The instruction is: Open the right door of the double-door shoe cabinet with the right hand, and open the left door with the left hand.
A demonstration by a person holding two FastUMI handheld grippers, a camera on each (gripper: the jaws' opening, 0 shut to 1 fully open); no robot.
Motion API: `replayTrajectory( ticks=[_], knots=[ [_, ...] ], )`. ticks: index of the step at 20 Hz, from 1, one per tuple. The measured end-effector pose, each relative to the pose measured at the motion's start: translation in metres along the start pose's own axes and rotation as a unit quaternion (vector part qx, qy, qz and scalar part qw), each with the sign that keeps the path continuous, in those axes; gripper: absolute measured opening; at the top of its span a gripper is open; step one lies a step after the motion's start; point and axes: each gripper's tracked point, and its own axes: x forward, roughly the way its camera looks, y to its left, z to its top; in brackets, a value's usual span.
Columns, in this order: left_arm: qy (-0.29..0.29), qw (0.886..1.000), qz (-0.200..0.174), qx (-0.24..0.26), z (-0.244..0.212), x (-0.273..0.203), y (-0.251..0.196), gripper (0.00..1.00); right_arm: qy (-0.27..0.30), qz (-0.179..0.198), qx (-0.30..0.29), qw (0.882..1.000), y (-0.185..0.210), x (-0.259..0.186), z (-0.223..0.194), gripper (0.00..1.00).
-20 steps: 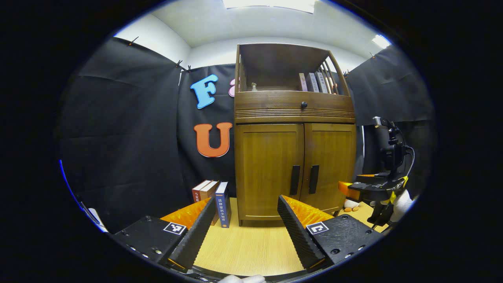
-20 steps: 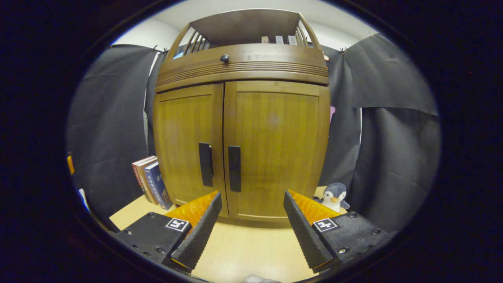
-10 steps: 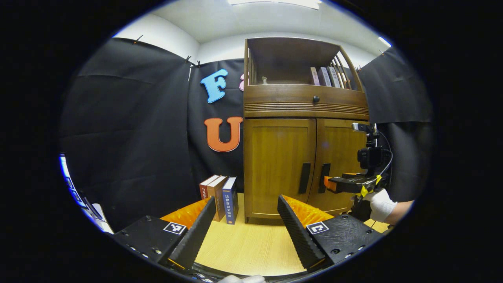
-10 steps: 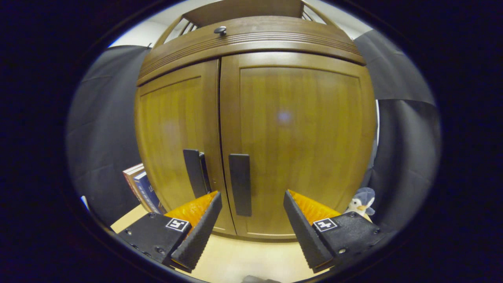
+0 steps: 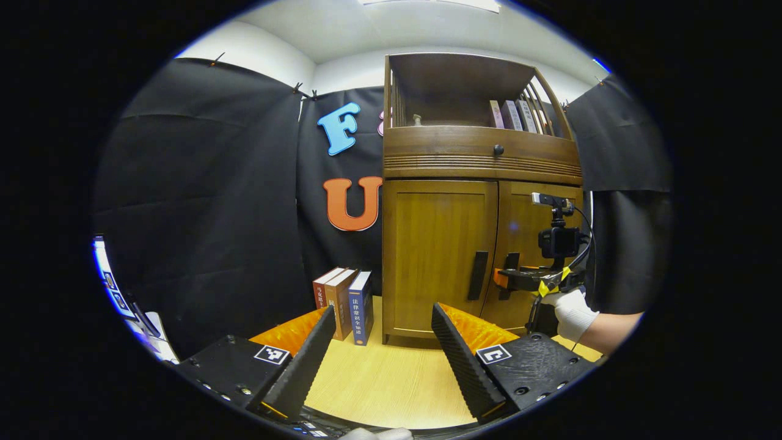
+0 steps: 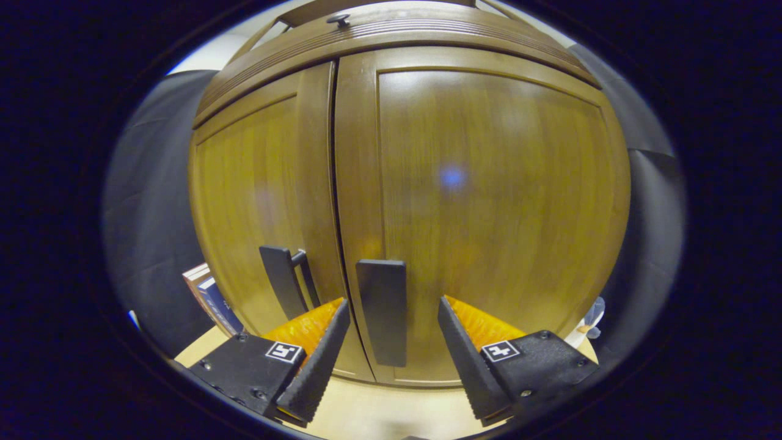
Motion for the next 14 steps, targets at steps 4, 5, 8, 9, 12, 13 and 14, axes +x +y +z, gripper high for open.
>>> replayTrajectory(
  ticks=[4, 5, 8, 9, 12, 13, 14],
  knots=[
    [-0.001, 1.000, -0.003, -0.001, 0.000, -0.002, 0.001, 0.95, 0.009, -0.001, -0.003, 1.000, 0.004, 0.004, -0.005, 0.71],
    [-0.005, 1.000, -0.005, 0.001, 0.002, -0.003, 0.001, 0.95, 0.009, -0.010, -0.003, 1.000, -0.001, 0.006, -0.006, 0.63],
    [-0.006, 1.000, -0.008, 0.002, 0.000, -0.003, 0.005, 0.95, 0.010, -0.002, 0.005, 1.000, 0.003, 0.009, -0.007, 0.40],
    [-0.005, 1.000, -0.010, -0.001, 0.000, -0.004, 0.004, 0.95, 0.011, 0.002, 0.007, 1.000, 0.003, 0.006, -0.008, 0.36],
    [-0.003, 1.000, -0.019, -0.011, -0.003, -0.008, 0.004, 1.00, 0.021, 0.025, 0.007, 0.999, 0.004, -0.002, -0.012, 0.34],
    [-0.004, 1.000, -0.022, -0.012, -0.003, -0.009, 0.004, 1.00, 0.019, 0.033, 0.004, 0.999, 0.004, -0.009, -0.014, 0.33],
    [-0.007, 1.000, -0.023, -0.012, -0.003, -0.010, 0.005, 0.95, 0.017, 0.038, -0.004, 0.999, 0.003, -0.016, -0.016, 0.33]
  ],
)
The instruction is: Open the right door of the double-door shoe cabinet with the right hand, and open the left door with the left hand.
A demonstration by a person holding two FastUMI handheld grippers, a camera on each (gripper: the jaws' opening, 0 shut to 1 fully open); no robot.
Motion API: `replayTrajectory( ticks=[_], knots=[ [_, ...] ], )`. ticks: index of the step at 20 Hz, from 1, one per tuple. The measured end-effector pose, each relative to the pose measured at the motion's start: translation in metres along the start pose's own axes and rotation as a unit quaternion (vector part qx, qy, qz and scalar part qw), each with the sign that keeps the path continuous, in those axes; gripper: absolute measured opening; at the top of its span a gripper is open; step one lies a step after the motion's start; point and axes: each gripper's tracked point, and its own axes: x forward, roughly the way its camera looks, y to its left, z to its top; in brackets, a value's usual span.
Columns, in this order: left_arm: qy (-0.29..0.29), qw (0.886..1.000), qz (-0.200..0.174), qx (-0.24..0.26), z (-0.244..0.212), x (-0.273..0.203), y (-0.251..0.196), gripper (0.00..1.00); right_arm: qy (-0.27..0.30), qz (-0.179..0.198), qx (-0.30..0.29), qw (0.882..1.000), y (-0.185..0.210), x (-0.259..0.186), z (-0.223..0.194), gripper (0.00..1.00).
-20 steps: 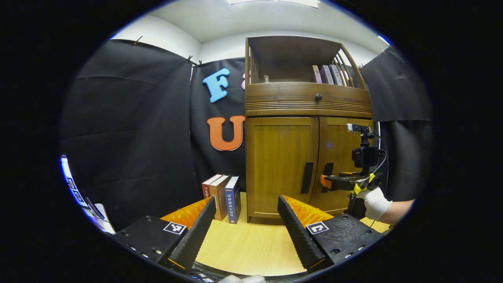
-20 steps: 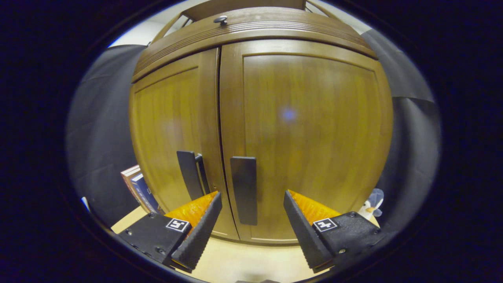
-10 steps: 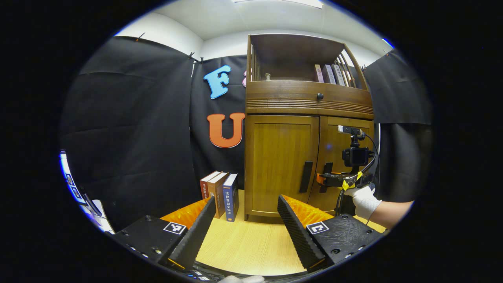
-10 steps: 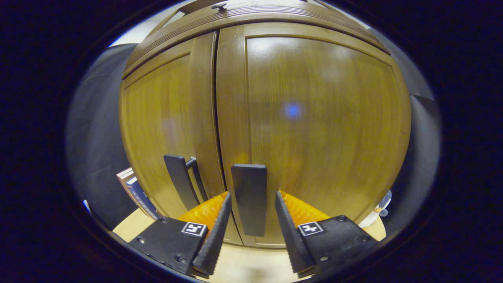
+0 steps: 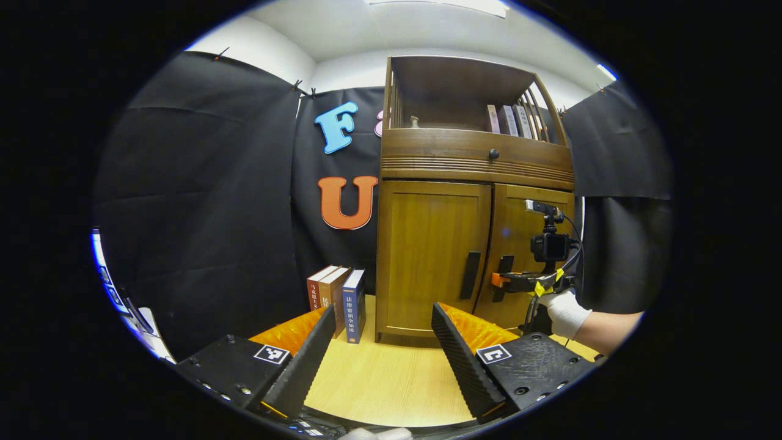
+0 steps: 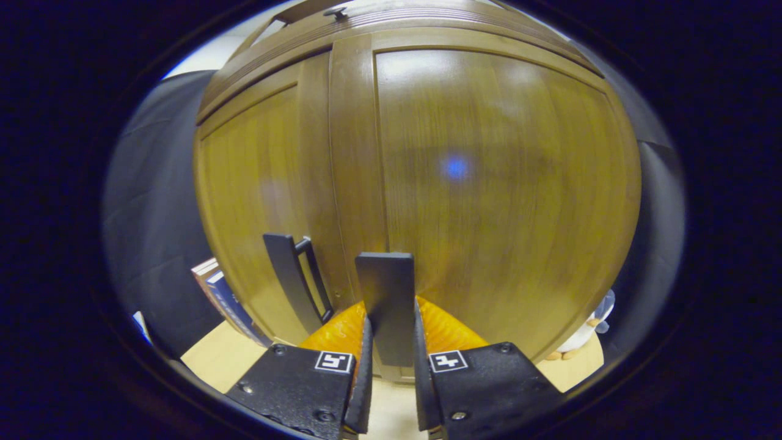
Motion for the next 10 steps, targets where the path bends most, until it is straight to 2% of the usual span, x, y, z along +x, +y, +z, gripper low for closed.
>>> replayTrajectory(
  ticks=[1, 2, 3, 4, 5, 6, 7, 10],
  knots=[
    [-0.001, 1.000, -0.003, 0.000, 0.000, -0.002, 0.000, 0.95, 0.000, 0.004, -0.005, 1.000, 0.000, -0.008, -0.003, 0.32],
    [-0.001, 1.000, -0.008, -0.001, -0.001, -0.004, -0.002, 1.00, 0.001, 0.008, -0.005, 1.000, 0.000, -0.015, -0.004, 0.32],
    [-0.001, 1.000, -0.012, 0.000, -0.003, -0.006, -0.002, 0.95, 0.002, 0.012, -0.003, 1.000, 0.000, -0.021, -0.007, 0.33],
    [0.000, 1.000, -0.015, 0.002, -0.003, -0.007, -0.003, 0.95, 0.003, 0.013, -0.003, 1.000, 0.000, -0.027, -0.009, 0.31],
    [0.000, 1.000, -0.019, 0.004, -0.004, -0.008, -0.003, 1.00, 0.004, 0.014, -0.003, 1.000, -0.001, -0.033, -0.011, 0.31],
    [-0.001, 1.000, -0.023, 0.005, -0.006, -0.010, -0.004, 1.00, 0.004, 0.014, -0.005, 1.000, -0.002, -0.040, -0.014, 0.31],
    [-0.001, 1.000, -0.029, 0.006, -0.006, -0.011, -0.007, 0.95, 0.004, 0.014, -0.006, 1.000, -0.003, -0.048, -0.016, 0.31],
    [-0.001, 0.999, -0.047, 0.005, -0.009, -0.012, -0.016, 0.95, 0.007, 0.018, -0.008, 1.000, -0.007, -0.070, -0.023, 0.31]
  ],
)
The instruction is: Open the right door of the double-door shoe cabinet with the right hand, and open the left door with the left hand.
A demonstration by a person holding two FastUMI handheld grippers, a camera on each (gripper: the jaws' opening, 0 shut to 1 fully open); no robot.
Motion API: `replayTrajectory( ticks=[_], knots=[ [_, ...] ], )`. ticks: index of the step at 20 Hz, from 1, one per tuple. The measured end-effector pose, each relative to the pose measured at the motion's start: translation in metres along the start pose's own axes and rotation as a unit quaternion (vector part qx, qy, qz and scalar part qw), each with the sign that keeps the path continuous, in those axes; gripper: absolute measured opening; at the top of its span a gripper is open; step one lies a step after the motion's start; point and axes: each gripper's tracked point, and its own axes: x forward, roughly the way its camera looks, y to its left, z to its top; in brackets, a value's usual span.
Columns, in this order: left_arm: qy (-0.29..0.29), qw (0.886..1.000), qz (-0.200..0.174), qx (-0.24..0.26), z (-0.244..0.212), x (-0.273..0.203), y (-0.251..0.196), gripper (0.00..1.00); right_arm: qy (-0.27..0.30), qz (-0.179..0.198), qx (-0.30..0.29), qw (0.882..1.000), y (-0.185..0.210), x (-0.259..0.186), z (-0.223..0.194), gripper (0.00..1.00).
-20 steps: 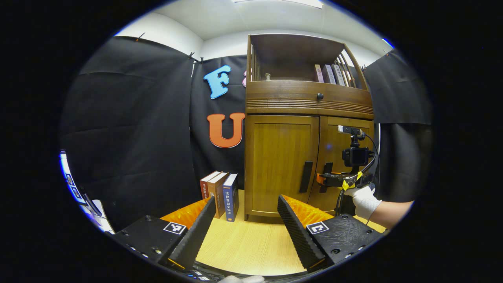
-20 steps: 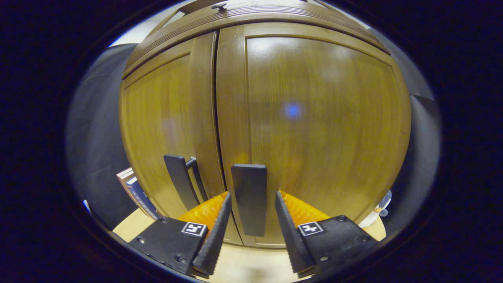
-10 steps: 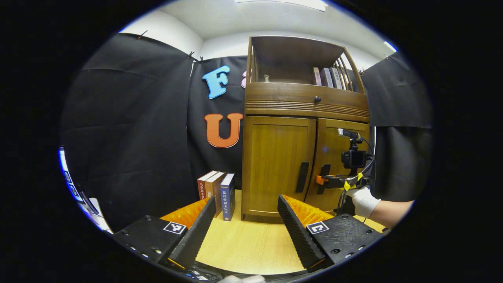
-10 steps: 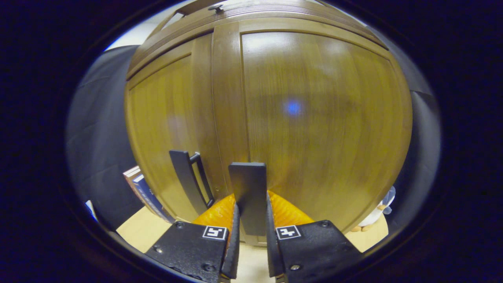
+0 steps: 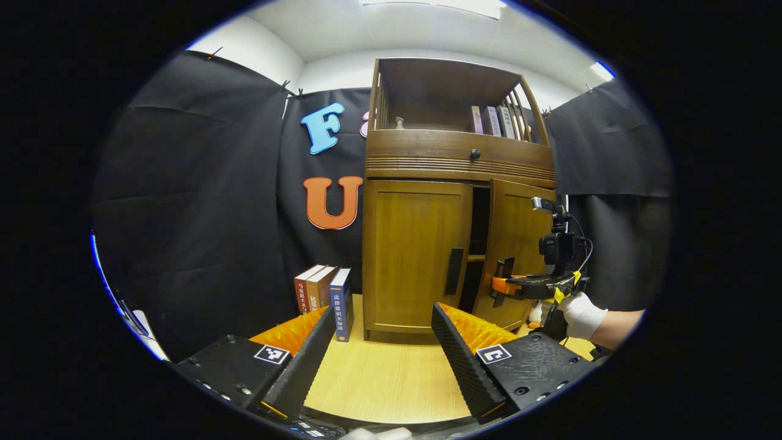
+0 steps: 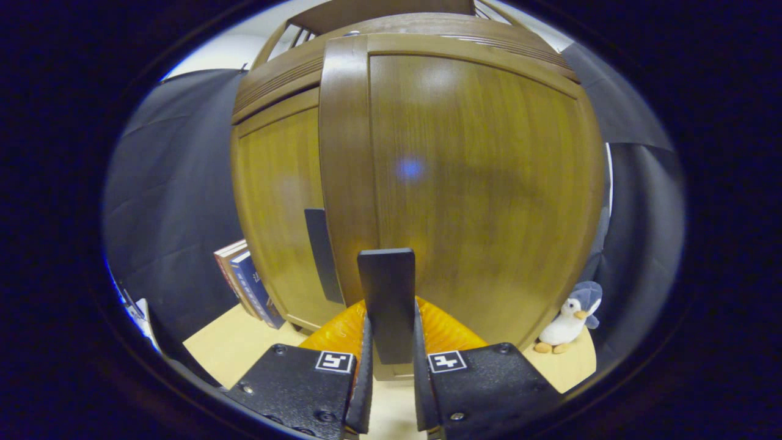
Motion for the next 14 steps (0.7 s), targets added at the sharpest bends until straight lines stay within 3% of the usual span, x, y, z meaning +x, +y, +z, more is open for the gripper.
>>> replayTrajectory(
  ticks=[2, 3, 4, 11, 12, 14],
  knots=[
    [-0.001, 1.000, -0.014, -0.002, -0.001, 0.001, -0.006, 0.95, 0.005, 0.003, -0.002, 1.000, -0.002, -0.012, -0.004, 0.31],
    [0.000, 1.000, -0.021, -0.002, -0.002, 0.002, -0.010, 1.00, 0.007, 0.003, -0.001, 1.000, -0.005, -0.021, -0.008, 0.31],
    [0.000, 1.000, -0.028, -0.002, -0.002, 0.002, -0.013, 0.95, 0.008, 0.001, 0.000, 1.000, -0.007, -0.028, -0.009, 0.31],
    [-0.004, 0.998, -0.069, 0.008, -0.002, 0.004, -0.030, 0.95, 0.010, -0.017, 0.005, 1.000, -0.022, -0.062, -0.020, 0.31],
    [-0.003, 0.997, -0.073, 0.010, -0.002, 0.004, -0.032, 1.00, 0.009, -0.020, 0.006, 1.000, -0.024, -0.066, -0.020, 0.31],
    [-0.005, 0.997, -0.082, 0.013, -0.003, 0.005, -0.036, 0.95, 0.009, -0.026, 0.008, 1.000, -0.028, -0.071, -0.024, 0.31]
  ],
)
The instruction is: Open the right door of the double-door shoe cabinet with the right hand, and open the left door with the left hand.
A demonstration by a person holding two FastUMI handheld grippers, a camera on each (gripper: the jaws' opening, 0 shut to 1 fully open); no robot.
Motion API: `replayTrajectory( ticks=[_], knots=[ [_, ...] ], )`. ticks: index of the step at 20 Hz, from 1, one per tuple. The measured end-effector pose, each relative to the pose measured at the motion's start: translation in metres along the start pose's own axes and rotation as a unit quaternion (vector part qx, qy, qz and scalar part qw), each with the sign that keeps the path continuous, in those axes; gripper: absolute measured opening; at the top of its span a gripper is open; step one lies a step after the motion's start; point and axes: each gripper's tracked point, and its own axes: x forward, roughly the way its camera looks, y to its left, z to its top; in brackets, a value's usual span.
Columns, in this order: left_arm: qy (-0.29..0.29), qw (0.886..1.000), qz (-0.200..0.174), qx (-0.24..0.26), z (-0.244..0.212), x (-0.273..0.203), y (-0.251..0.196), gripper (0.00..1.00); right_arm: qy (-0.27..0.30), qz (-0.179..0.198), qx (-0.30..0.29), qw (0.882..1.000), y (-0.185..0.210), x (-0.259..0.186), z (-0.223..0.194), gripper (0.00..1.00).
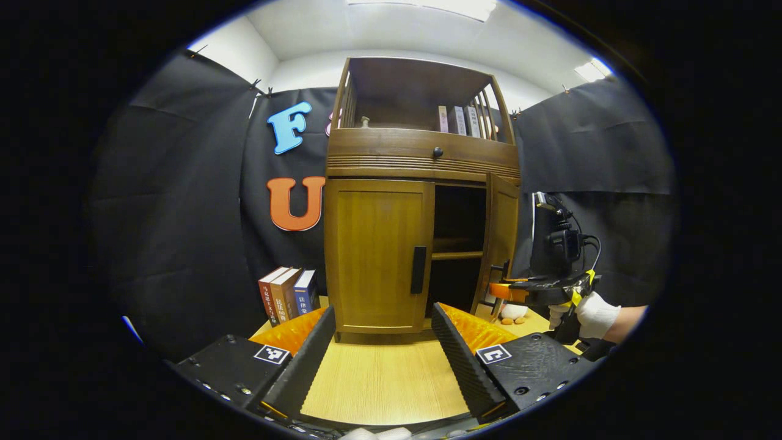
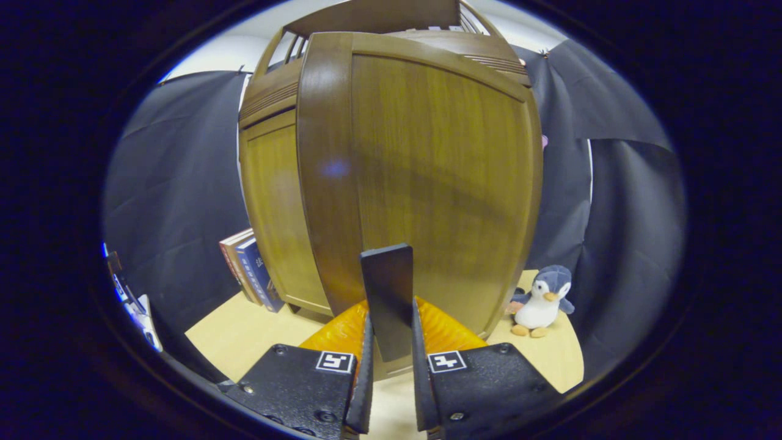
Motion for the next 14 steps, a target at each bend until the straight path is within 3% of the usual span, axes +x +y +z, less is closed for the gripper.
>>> replayTrajectory(
  ticks=[14],
  knots=[
    [-0.003, 0.998, -0.059, -0.006, -0.004, 0.005, -0.028, 0.95, 0.000, -0.050, 0.023, 0.998, -0.043, -0.050, -0.015, 0.25]
  ],
)
